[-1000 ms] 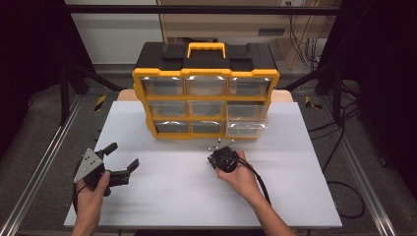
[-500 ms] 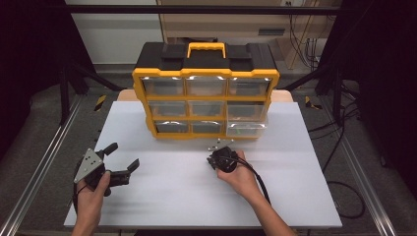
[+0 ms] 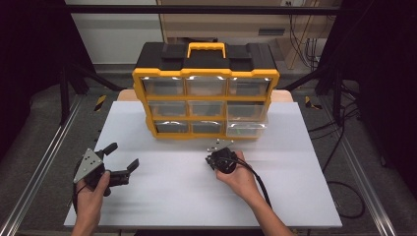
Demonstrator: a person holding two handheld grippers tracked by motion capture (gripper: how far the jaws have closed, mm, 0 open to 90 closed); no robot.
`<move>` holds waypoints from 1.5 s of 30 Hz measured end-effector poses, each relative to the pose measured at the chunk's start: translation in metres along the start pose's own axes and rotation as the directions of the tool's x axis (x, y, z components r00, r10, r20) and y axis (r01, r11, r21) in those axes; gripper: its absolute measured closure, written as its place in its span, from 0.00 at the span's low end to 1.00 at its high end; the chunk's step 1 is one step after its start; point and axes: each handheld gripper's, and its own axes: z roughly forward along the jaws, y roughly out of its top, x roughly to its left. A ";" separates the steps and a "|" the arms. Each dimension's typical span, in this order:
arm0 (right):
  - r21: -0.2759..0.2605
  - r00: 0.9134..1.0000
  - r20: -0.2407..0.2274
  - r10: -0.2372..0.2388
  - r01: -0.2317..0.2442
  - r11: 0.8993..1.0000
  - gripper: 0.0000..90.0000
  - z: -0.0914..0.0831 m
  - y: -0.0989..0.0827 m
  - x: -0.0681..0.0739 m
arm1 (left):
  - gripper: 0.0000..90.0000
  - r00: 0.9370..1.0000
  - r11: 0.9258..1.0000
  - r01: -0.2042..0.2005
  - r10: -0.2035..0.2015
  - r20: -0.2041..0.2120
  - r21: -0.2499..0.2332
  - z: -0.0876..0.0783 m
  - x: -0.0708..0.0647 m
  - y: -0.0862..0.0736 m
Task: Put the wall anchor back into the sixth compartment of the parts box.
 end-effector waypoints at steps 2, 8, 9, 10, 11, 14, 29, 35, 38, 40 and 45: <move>-0.020 1.000 -0.002 0.003 -0.003 1.000 0.95 -0.004 0.002 0.002 | 0.02 1.000 1.000 0.000 0.000 0.000 0.000 0.000 0.000 0.000; -0.091 1.000 -0.003 0.003 -0.003 0.996 0.95 -0.024 0.007 0.008 | 0.02 1.000 1.000 0.000 0.000 0.000 0.000 0.000 0.000 0.000; -0.105 1.000 -0.001 0.001 -0.001 0.995 0.95 -0.029 0.009 0.008 | 0.02 1.000 1.000 -0.001 0.001 0.000 0.000 0.000 0.000 0.000; -0.116 1.000 0.000 -0.001 0.001 0.993 0.95 -0.033 0.010 0.009 | 0.02 1.000 1.000 -0.001 0.001 0.000 0.000 0.000 0.000 0.000; -0.123 1.000 0.000 0.000 0.000 0.992 0.95 -0.036 0.011 0.009 | 0.02 1.000 1.000 -0.001 0.001 0.000 0.000 0.000 0.000 0.000; -0.167 1.000 0.004 0.000 0.000 0.986 0.95 -0.051 0.019 0.010 | 0.02 1.000 1.000 -0.003 0.003 0.001 0.001 0.000 -0.001 0.000; -0.291 0.999 0.037 -0.005 0.015 0.957 0.95 -0.104 0.050 0.009 | 0.02 1.000 1.000 -0.003 0.003 0.001 -0.002 0.000 -0.001 0.000; -0.320 0.998 0.058 0.004 0.014 0.947 0.95 -0.118 0.060 0.001 | 0.01 1.000 1.000 -0.002 0.002 0.001 -0.008 -0.001 -0.001 0.001; -0.339 0.998 0.063 0.016 0.007 0.941 0.95 -0.125 0.064 -0.003 | 0.01 1.000 1.000 -0.003 0.003 0.001 -0.010 -0.001 -0.001 0.001; -0.355 0.998 0.067 0.020 0.005 0.935 0.95 -0.131 0.068 -0.006 | 0.01 1.000 1.000 -0.003 0.003 0.001 -0.012 -0.001 -0.001 0.001; -0.393 0.996 0.078 0.035 -0.002 0.920 0.95 -0.144 0.075 -0.013 | 0.01 1.000 1.000 -0.004 0.004 0.001 -0.012 -0.001 -0.001 0.001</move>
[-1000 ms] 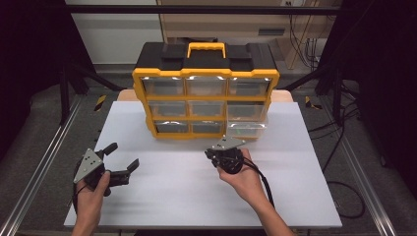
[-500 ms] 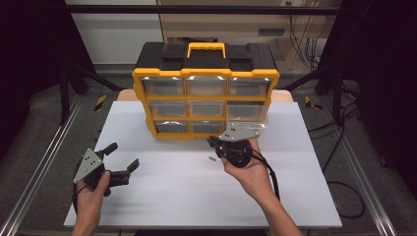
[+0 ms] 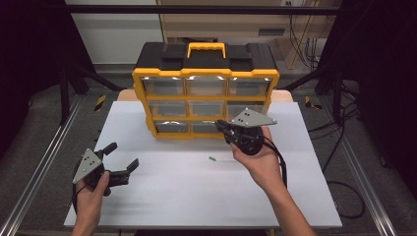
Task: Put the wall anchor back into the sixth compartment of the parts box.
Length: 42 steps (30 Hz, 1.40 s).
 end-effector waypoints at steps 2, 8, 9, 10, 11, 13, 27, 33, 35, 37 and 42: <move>-0.018 1.000 0.006 0.009 -0.009 1.000 0.95 -0.004 0.005 -0.004 | 0.01 1.000 1.000 0.000 0.000 0.000 0.000 0.000 0.000 0.000; -0.054 0.999 0.042 0.027 -0.024 0.998 0.95 -0.012 0.014 -0.016 | 0.01 1.000 1.000 0.001 -0.001 -0.001 -0.001 0.000 0.000 0.000; -0.058 0.999 0.047 0.026 -0.023 0.998 0.95 -0.013 0.015 -0.018 | 0.02 1.000 1.000 0.001 -0.001 -0.001 -0.001 0.000 0.000 0.000; -0.060 0.998 0.050 0.029 -0.026 0.998 0.95 -0.014 0.015 -0.019 | 0.01 1.000 1.000 0.001 -0.001 -0.001 0.000 0.000 0.000 0.000; -0.064 0.998 0.055 0.032 -0.028 0.998 0.95 -0.015 0.016 -0.022 | 0.01 1.000 1.000 0.001 -0.001 -0.001 -0.001 0.000 0.000 0.000; -0.070 0.997 0.069 0.037 -0.032 0.997 0.95 -0.017 0.017 -0.026 | 0.01 1.000 1.000 0.000 0.000 -0.001 -0.001 0.000 0.000 0.000; -0.079 0.991 0.118 0.064 -0.054 0.995 0.95 -0.027 0.017 -0.046 | 0.01 1.000 1.000 -0.001 0.001 -0.001 -0.001 0.000 0.000 0.000; -0.084 0.988 0.136 0.078 -0.066 0.994 0.95 -0.032 0.015 -0.056 | 0.01 1.000 1.000 -0.001 0.001 -0.001 0.000 0.000 0.000 0.000; -0.086 0.986 0.141 0.085 -0.074 0.994 0.95 -0.033 0.014 -0.059 | 0.01 1.000 1.000 -0.001 0.001 -0.001 0.000 0.000 0.000 0.000; -0.085 0.985 0.147 0.091 -0.079 0.993 0.95 -0.034 0.014 -0.063 | 0.01 1.000 1.000 -0.001 0.001 -0.001 0.000 0.000 0.000 0.000; -0.077 0.982 0.154 0.105 -0.094 0.993 0.95 -0.034 0.012 -0.069 | 0.01 1.000 1.000 -0.001 0.001 -0.001 0.000 0.000 0.000 0.000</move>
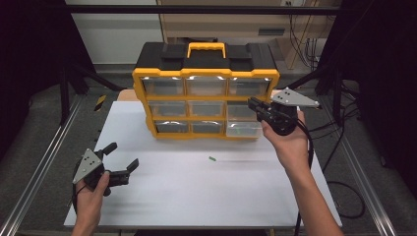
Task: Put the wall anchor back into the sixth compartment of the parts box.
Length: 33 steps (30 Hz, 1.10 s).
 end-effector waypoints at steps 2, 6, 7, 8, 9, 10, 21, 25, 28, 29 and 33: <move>0.007 1.000 0.006 -0.007 0.007 1.000 0.95 0.001 -0.001 -0.002 | 0.01 1.000 1.000 0.000 0.000 0.000 0.000 0.000 0.000 0.000; 0.022 1.000 0.009 -0.005 0.005 1.000 0.95 0.003 -0.002 -0.004 | 0.01 1.000 1.000 0.000 0.000 0.000 0.000 0.000 0.000 0.000; 0.024 1.000 0.012 -0.007 0.007 1.000 0.95 0.003 -0.002 -0.005 | 0.01 1.000 1.000 0.000 0.000 0.000 0.000 0.000 0.000 0.000; 0.026 1.000 0.012 -0.008 0.008 1.000 0.94 0.004 -0.002 -0.005 | 0.01 1.000 1.000 0.000 0.000 0.001 0.000 0.000 0.000 0.000; 0.030 1.000 0.013 -0.005 0.004 1.000 0.95 0.005 -0.002 -0.005 | 0.02 1.000 1.000 0.000 0.000 0.001 0.000 0.000 0.000 0.000; 0.033 1.000 0.014 -0.007 0.007 0.999 0.94 0.006 -0.002 -0.005 | 0.01 1.000 1.000 0.000 0.000 0.000 0.000 0.000 0.000 0.000; 0.060 1.000 0.016 -0.016 0.015 0.998 0.94 0.011 -0.004 -0.005 | 0.01 1.000 1.000 0.000 0.000 0.001 0.001 0.000 0.000 0.000; 0.082 1.000 0.019 -0.021 0.019 0.996 0.95 0.012 -0.007 -0.006 | 0.02 1.000 1.000 -0.001 0.001 0.001 0.002 0.000 0.000 0.000; 0.093 1.000 0.017 -0.016 0.014 0.996 0.95 0.014 -0.010 -0.006 | 0.01 1.000 1.000 -0.001 0.001 0.001 0.004 0.000 0.000 0.000; 0.096 1.000 0.017 -0.017 0.015 0.995 0.94 0.014 -0.010 -0.006 | 0.01 1.000 1.000 -0.001 0.001 0.001 0.003 0.000 0.000 0.000; 0.116 1.000 0.015 -0.017 0.016 0.993 0.94 0.017 -0.013 -0.005 | 0.02 1.000 1.000 0.000 0.000 0.000 0.004 0.000 0.000 0.000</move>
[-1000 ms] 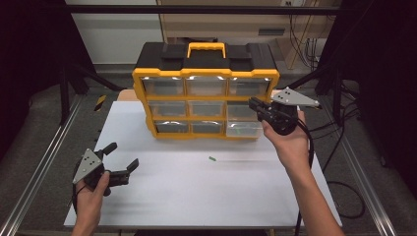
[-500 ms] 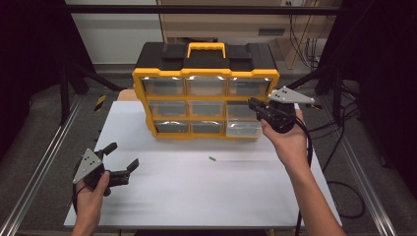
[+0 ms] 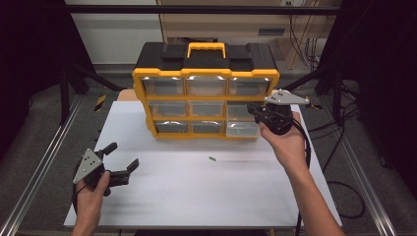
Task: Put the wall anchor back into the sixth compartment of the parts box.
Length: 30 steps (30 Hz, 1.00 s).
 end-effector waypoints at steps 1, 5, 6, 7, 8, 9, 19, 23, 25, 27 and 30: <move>0.006 1.000 -0.001 0.001 -0.001 1.000 0.95 0.001 0.000 0.000 | 0.01 1.000 1.000 0.000 0.000 0.000 0.000 0.000 0.000 0.000; 0.039 1.000 0.002 -0.007 0.007 0.999 0.94 0.005 -0.002 0.001 | 0.01 1.000 1.000 -0.001 0.001 0.002 0.001 0.000 0.000 0.000; 0.053 1.000 0.001 -0.008 0.008 0.999 0.93 0.007 -0.002 0.002 | 0.02 1.000 1.000 -0.001 0.001 0.002 0.001 0.000 0.000 0.000; 0.063 1.000 0.009 -0.009 0.008 0.998 0.89 0.008 -0.003 0.002 | 0.01 1.000 1.000 -0.001 0.001 0.003 0.001 0.000 0.000 0.000; 0.062 1.000 0.013 -0.012 0.011 0.998 0.85 0.008 -0.003 0.003 | 0.01 1.000 1.000 -0.001 0.001 0.003 0.001 0.000 0.000 0.000; 0.053 1.000 0.016 -0.017 0.016 0.998 0.79 0.008 -0.002 0.004 | 0.01 1.000 1.000 -0.001 0.001 0.003 -0.001 0.000 0.000 0.000; -0.046 0.997 -0.016 -0.078 0.078 0.996 0.27 -0.002 0.009 0.046 | 0.01 1.000 1.000 -0.004 0.004 0.004 0.002 0.001 -0.001 0.000; -0.044 0.991 -0.062 -0.116 0.114 0.993 0.17 0.000 0.008 0.068 | 0.01 1.000 1.000 -0.002 0.002 0.001 0.000 0.000 0.000 0.000; -0.037 0.988 -0.085 -0.132 0.129 0.991 0.14 0.003 0.006 0.077 | 0.01 1.000 1.000 -0.002 0.002 0.002 -0.001 0.000 0.000 0.000; -0.030 0.985 -0.100 -0.143 0.141 0.990 0.13 0.006 0.004 0.084 | 0.01 1.000 1.000 -0.001 0.001 0.002 -0.001 0.000 0.000 0.000; -0.016 0.980 -0.123 -0.157 0.156 0.988 0.13 0.013 -0.002 0.094 | 0.01 1.000 1.000 -0.001 0.001 0.002 -0.002 0.000 0.000 0.000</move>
